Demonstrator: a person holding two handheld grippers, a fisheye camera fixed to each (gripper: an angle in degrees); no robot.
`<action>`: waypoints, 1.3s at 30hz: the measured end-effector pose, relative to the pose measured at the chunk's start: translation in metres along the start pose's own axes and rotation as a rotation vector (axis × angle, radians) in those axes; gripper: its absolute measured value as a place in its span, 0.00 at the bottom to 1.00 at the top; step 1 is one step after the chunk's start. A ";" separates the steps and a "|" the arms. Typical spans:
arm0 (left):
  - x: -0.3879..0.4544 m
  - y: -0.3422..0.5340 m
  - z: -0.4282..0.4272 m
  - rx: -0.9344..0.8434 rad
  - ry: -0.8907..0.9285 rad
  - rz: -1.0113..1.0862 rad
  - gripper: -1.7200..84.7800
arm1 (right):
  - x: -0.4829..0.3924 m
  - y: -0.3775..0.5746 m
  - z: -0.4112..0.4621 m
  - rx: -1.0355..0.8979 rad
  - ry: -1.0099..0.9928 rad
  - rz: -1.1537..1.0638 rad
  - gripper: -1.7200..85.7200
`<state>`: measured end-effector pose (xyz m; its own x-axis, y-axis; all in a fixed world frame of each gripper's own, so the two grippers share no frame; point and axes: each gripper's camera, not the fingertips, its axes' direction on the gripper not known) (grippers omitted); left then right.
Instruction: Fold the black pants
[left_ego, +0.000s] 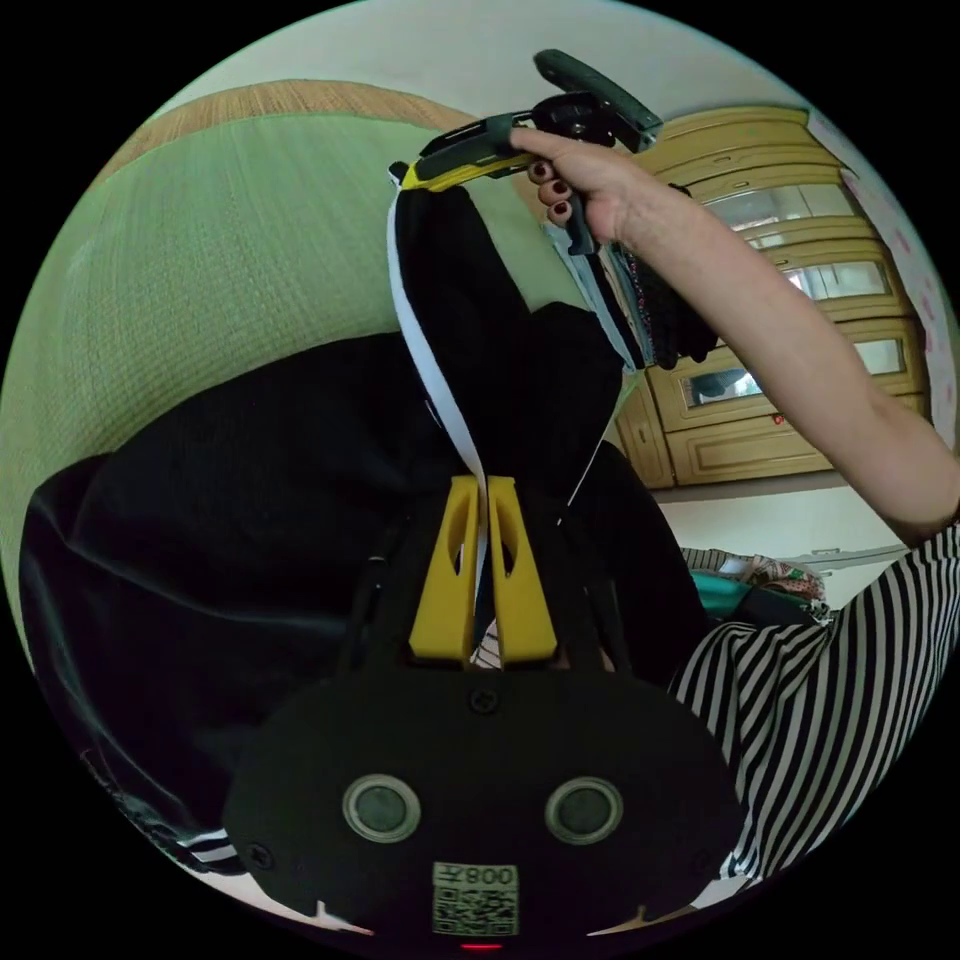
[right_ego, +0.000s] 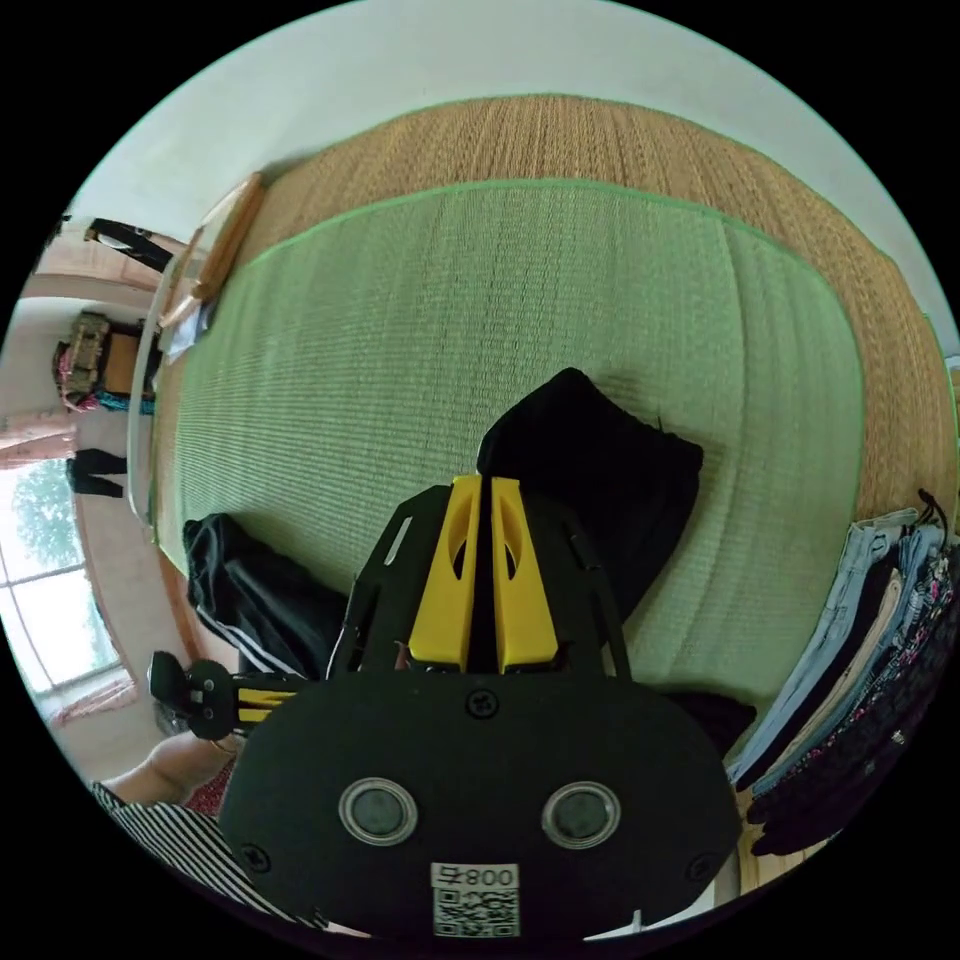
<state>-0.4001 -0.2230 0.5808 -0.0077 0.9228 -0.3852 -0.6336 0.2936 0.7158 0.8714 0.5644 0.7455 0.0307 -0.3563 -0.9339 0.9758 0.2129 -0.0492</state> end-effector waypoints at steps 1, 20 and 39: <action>-0.005 0.007 0.004 0.008 0.002 0.015 0.04 | 0.008 0.017 -0.023 0.044 -0.039 -0.002 0.04; -0.086 0.112 0.233 -0.351 -0.294 0.326 0.04 | 0.218 0.402 -0.132 0.368 -0.436 0.389 0.04; -0.211 0.102 0.347 -0.222 -0.173 0.349 0.09 | 0.332 0.522 -0.094 0.420 -0.751 0.503 0.04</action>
<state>-0.1949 -0.3011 0.9374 -0.1328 0.9908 -0.0263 -0.7668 -0.0858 0.6361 1.3705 0.6431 0.3760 0.4493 -0.8269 -0.3382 0.8047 0.2101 0.5553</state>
